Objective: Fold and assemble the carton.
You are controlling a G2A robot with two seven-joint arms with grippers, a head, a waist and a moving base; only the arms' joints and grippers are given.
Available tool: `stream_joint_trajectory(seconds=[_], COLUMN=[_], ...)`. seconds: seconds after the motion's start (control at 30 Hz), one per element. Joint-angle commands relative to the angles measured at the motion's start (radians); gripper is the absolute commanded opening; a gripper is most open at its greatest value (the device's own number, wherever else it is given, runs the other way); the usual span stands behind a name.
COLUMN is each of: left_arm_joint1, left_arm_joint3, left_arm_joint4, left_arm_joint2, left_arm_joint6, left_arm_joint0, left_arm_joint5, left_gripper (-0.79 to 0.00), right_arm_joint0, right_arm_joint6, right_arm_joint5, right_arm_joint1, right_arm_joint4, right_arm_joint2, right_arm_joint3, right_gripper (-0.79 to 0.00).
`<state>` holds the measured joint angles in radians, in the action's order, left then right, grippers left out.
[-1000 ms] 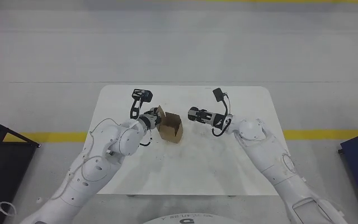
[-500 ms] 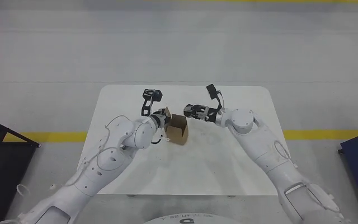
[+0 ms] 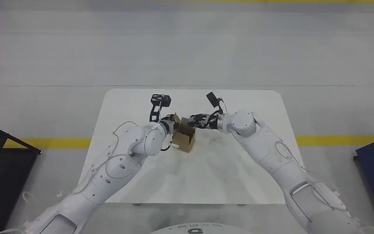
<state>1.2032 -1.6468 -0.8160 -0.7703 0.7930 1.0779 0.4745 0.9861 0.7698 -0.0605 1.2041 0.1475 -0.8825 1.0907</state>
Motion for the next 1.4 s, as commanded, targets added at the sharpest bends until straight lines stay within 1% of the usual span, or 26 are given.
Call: stream_joint_trajectory(seconds=[0.0, 0.07, 0.17, 0.27, 0.33, 0.4, 0.47, 0.6, 0.77, 0.93, 1.07, 1.37], left_arm_joint1=[0.003, 0.005, 0.008, 0.009, 0.01, 0.011, 0.013, 0.016, 0.017, 0.015, 0.016, 0.023], left_arm_joint3=[0.002, 0.002, -0.001, -0.008, -0.01, -0.012, -0.015, -0.022, -0.034, -0.048, -0.051, -0.054], left_arm_joint4=[-0.007, -0.013, -0.022, -0.03, -0.035, -0.04, -0.043, -0.053, -0.061, -0.072, -0.077, -0.081], left_arm_joint2=[0.001, 0.001, -0.003, -0.009, -0.012, -0.015, -0.016, -0.019, -0.034, -0.056, -0.066, -0.075], left_arm_joint6=[0.004, 0.005, 0.008, 0.011, 0.013, 0.015, 0.019, 0.026, 0.038, 0.055, 0.064, 0.073], left_arm_joint0=[-0.001, 0.001, 0.005, 0.011, 0.015, 0.019, 0.021, 0.025, 0.038, 0.057, 0.066, 0.072], left_arm_joint5=[0.004, 0.008, 0.012, 0.014, 0.011, 0.009, 0.007, 0.004, 0.003, 0.012, 0.009, 0.001], left_gripper=[-0.785, -0.785, -0.785, -0.785, -0.785, -0.785, -0.785, -0.785, -0.785, -0.785, -0.785, -0.785], right_arm_joint0=[-0.001, 0.0, 0.015, 0.03, 0.034, 0.031, 0.025, 0.004, -0.009, 0.0, 0.015, 0.046], right_arm_joint6=[0.025, 0.046, 0.064, 0.026, 0.004, -0.05, -0.082, -0.092, -0.068, -0.041, -0.032, -0.06], right_arm_joint5=[0.0, 0.01, 0.084, 0.115, 0.099, 0.067, 0.022, -0.034, -0.01, 0.03, 0.037, 0.044], right_arm_joint1=[0.0, -0.001, -0.005, -0.012, -0.013, -0.012, -0.006, 0.009, 0.019, 0.018, 0.017, 0.013], right_arm_joint4=[-0.002, 0.008, 0.1, 0.137, 0.139, 0.125, 0.099, 0.051, 0.043, 0.038, 0.019, -0.012], right_arm_joint2=[0.001, -0.005, -0.052, -0.099, -0.112, -0.116, -0.098, -0.044, -0.023, -0.028, -0.027, -0.039], right_arm_joint3=[-0.002, 0.0, 0.008, -0.004, -0.007, -0.012, -0.012, -0.012, -0.024, -0.017, 0.003, 0.046], right_gripper=[-0.785, -0.785, -0.785, -0.785, -0.785, -0.785, -0.785, -0.785, -0.785, -0.785, -0.785, -0.785])
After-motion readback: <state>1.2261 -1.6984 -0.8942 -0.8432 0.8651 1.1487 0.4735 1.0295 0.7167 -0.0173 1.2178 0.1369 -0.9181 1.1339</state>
